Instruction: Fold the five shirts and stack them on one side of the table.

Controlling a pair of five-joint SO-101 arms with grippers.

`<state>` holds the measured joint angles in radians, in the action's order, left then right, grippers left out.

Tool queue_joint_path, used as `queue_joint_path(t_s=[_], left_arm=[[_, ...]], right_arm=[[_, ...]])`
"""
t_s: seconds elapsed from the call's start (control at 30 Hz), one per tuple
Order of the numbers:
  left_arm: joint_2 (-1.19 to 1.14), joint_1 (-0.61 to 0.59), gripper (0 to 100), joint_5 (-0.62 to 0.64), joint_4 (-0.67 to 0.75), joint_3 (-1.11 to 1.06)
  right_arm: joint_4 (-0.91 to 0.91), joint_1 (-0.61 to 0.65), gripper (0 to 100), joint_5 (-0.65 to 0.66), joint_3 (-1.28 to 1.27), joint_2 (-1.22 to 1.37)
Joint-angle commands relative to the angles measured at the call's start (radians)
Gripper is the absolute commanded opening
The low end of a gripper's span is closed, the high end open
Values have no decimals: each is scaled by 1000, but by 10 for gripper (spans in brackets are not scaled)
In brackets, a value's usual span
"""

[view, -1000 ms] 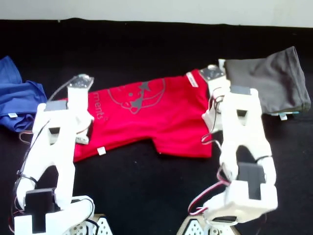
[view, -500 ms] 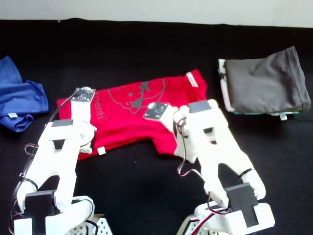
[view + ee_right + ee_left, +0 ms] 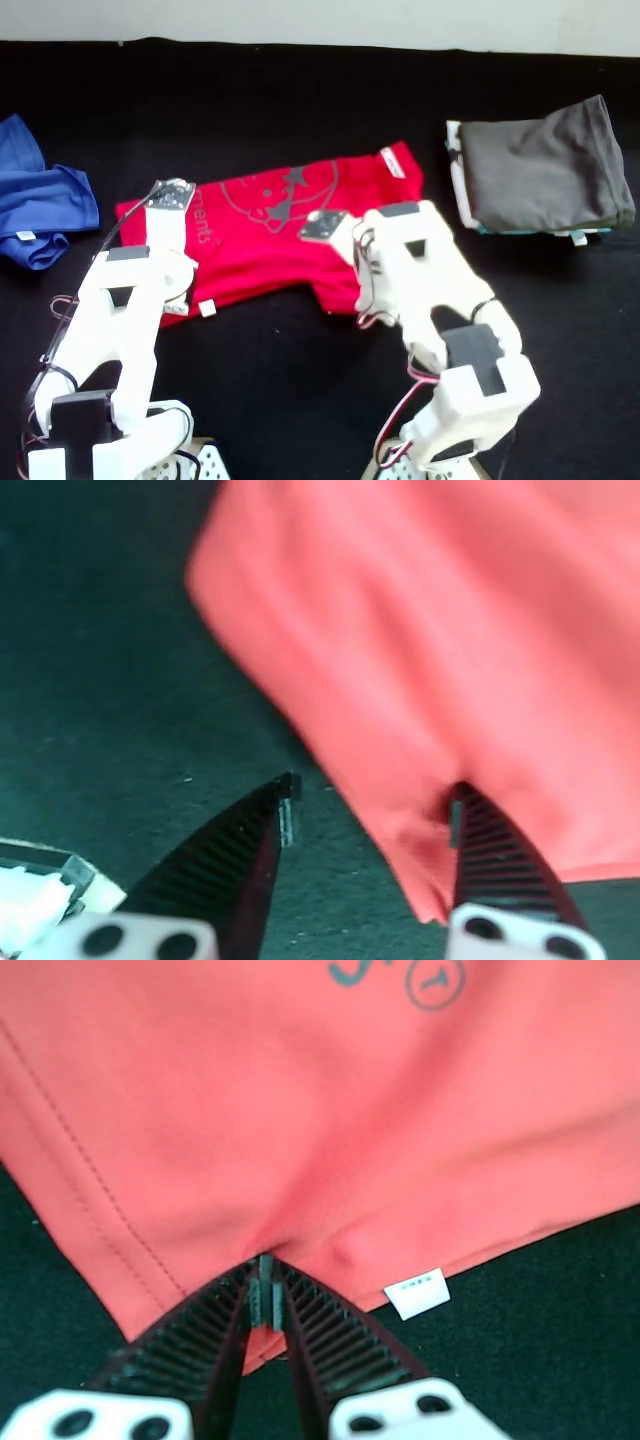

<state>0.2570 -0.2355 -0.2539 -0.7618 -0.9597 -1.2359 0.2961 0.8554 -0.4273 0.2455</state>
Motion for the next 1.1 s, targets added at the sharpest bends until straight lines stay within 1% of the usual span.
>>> queue_joint_path(t_s=[0.0, 0.03, 0.07, 0.13, 0.2, 0.3, 0.47, 0.6, 0.73, 0.87, 1.0, 1.07], left_arm=[[16, 7, 9, 3, 12, -1], [16, 7, 9, 3, 12, -1], [16, 7, 9, 3, 12, -1], [16, 7, 9, 3, 12, -1], [16, 7, 9, 3, 12, -2], [16, 7, 9, 3, 12, -2], [16, 7, 9, 3, 12, -2], [16, 7, 9, 3, 12, -2], [16, 7, 9, 3, 12, -2], [16, 7, 9, 3, 12, -2], [16, 7, 9, 3, 12, -2], [16, 7, 9, 3, 12, -2]], right_arm=[[27, -58, 101, 9, 96, 94], [27, -67, 39, 9, 119, 114], [27, -74, 0, 8, 142, 133], [21, -93, 25, 6, 177, 153], [19, -108, 7, 6, 202, 151], [-64, -125, 5, 6, 288, 151], [-240, -133, 5, 6, 536, 154], [-303, -131, 5, 3, 740, 160], [-311, -124, 5, -66, 883, 168], [-311, -102, 5, -71, 1026, 277], [-317, -81, 7, -74, 1250, 450], [-318, -71, 10, -120, 1368, 530]])
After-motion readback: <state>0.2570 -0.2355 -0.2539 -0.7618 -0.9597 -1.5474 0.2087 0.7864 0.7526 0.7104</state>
